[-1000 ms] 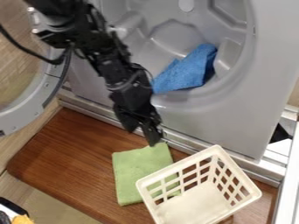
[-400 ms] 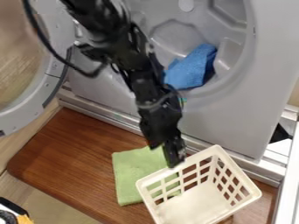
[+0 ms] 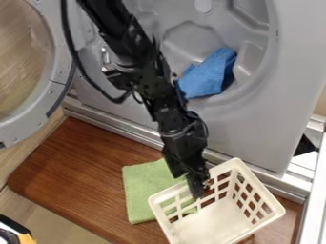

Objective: Move the basket to the left side

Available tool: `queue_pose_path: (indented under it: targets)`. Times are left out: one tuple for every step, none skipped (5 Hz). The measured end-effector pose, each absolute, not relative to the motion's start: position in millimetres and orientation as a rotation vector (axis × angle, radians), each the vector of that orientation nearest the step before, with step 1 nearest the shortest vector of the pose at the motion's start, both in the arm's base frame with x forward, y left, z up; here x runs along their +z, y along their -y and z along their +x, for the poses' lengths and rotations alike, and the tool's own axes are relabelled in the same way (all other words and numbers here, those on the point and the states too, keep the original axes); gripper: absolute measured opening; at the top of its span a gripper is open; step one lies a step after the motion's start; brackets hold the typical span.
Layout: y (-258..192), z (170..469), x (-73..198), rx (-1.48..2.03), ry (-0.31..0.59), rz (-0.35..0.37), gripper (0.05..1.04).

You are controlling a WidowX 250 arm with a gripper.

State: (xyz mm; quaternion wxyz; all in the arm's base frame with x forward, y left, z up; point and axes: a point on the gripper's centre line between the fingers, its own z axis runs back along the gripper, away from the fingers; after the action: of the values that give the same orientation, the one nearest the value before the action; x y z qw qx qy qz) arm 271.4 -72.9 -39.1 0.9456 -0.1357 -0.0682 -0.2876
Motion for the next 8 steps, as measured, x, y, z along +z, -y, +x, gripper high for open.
queue_pose_path:
  targets:
    - [79, 271, -52, -0.587, 0.140, -0.264, 0.674]
    - [77, 269, -54, -0.569, 0.144, -0.240, 0.360]
    - [77, 269, -53, -0.574, 0.147, -0.244, 0.171]
    - [79, 268, -53, -0.574, 0.149, -0.253, 0.106]
    - [79, 261, -50, -0.576, 0.150, -0.260, 0.097]
    - [78, 255, -33, -0.603, 0.192, -0.253, 0.096]
    - [67, 243, -18, -0.576, 0.220, -0.284, 0.096]
    - [40, 232, 2, -0.503, 0.282, -0.308, 0.096]
